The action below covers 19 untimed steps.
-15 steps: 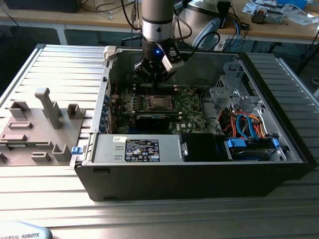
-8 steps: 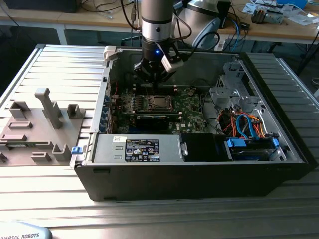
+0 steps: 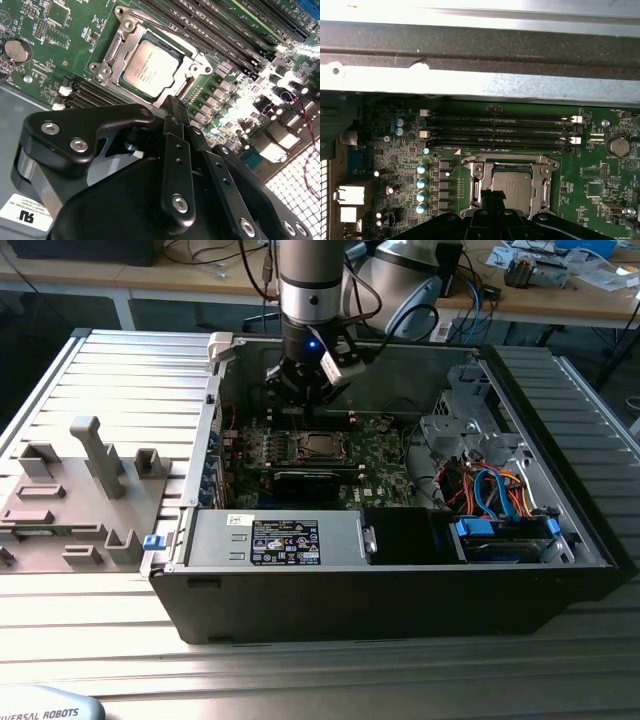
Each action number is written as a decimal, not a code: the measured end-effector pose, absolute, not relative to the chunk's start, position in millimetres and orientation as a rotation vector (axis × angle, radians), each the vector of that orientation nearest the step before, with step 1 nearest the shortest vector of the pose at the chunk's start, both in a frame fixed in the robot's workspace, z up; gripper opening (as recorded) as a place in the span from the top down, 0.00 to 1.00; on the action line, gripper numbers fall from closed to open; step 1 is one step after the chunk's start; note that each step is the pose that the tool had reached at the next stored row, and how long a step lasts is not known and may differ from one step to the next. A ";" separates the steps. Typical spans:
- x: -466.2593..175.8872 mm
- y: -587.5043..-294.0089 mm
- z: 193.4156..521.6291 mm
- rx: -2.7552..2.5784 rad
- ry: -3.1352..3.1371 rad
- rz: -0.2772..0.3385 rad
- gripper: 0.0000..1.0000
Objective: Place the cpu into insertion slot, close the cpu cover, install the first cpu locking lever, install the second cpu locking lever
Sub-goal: 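Install the first cpu locking lever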
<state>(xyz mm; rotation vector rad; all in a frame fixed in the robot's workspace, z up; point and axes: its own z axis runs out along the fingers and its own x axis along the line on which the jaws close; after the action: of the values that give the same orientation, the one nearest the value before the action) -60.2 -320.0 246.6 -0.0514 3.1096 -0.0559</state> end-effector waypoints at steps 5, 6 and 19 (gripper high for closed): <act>-62.7 -320.0 246.4 -0.051 3.110 -0.056 0.89; -63.2 -320.0 246.3 -0.051 3.110 -0.056 0.89; -67.8 -320.0 246.1 -0.051 3.110 -0.056 0.89</act>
<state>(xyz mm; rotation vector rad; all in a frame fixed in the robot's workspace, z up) -67.8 -320.0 246.1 -0.0514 3.1096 -0.0560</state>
